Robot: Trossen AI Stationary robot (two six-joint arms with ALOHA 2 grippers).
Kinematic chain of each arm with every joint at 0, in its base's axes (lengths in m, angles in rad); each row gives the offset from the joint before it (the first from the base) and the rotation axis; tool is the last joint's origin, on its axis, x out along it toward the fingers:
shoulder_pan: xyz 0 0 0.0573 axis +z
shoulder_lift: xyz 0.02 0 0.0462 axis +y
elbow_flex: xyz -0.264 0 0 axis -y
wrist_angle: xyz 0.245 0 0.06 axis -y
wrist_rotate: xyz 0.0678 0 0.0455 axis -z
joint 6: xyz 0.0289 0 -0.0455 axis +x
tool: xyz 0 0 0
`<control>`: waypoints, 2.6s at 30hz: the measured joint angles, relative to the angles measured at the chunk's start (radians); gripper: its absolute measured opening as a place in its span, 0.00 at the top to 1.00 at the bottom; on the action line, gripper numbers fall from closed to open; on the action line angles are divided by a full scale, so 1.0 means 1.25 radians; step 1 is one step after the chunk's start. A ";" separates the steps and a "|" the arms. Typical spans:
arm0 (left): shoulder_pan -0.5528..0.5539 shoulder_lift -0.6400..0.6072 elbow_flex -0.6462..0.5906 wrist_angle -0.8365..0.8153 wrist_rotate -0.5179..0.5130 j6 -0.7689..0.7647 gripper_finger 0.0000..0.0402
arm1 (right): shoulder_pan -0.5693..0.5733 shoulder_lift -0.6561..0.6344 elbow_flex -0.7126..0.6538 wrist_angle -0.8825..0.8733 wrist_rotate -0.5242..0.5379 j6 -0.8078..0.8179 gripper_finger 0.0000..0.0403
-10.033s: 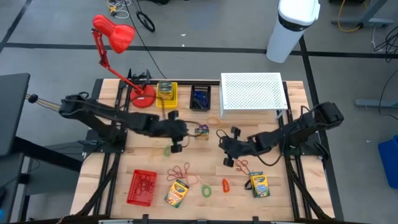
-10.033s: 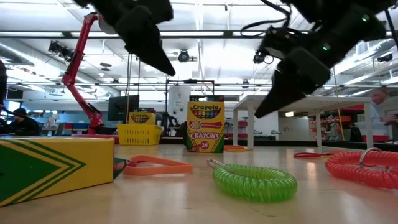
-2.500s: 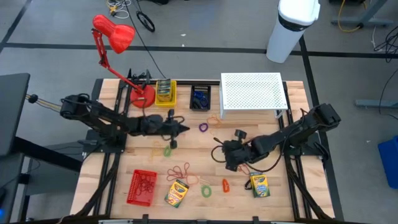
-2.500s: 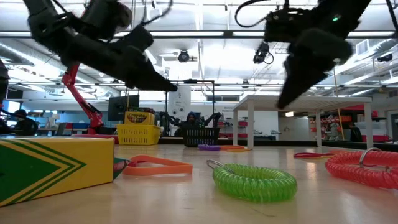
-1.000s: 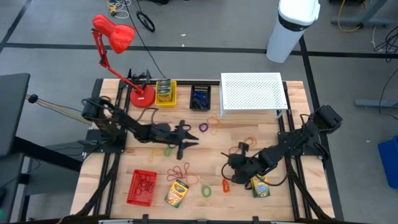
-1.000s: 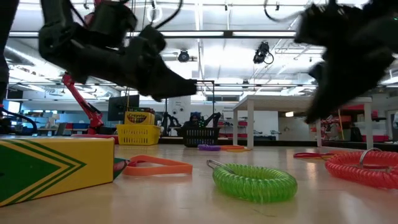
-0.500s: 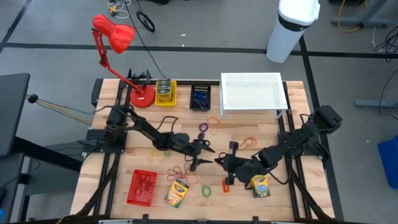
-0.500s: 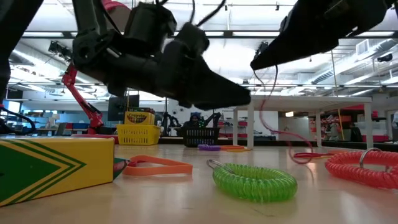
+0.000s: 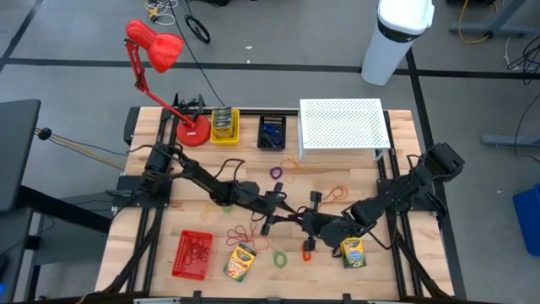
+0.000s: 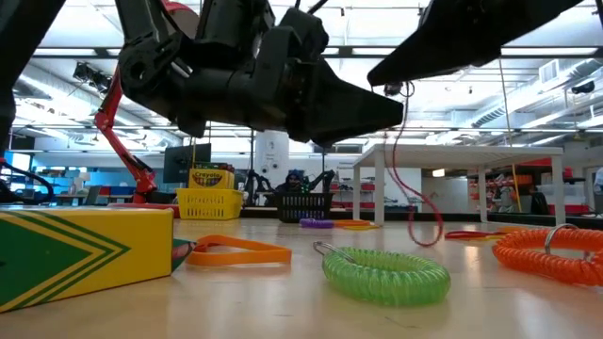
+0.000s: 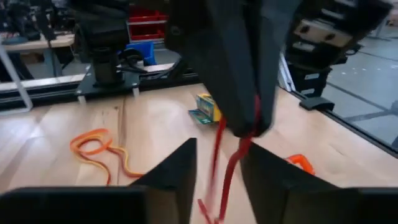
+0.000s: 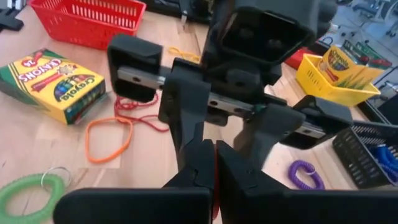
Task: Pick & Place Office Desk Supplies
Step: Put the red rubber band into the red bin, then put the orange rubber band into the red bin
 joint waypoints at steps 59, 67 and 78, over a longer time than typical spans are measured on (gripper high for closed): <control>-0.616 -0.536 -0.007 -1.394 -0.235 -0.946 0.98 | 0.063 -0.014 -0.070 0.036 0.186 0.098 0.95; -0.616 -0.451 -0.007 -1.386 -0.156 -1.002 0.84 | 0.063 -0.014 -0.070 0.035 0.186 0.094 0.98; -0.614 -0.481 0.066 -1.466 -0.177 -0.992 0.60 | 0.063 -0.014 -0.070 0.035 0.186 0.093 0.99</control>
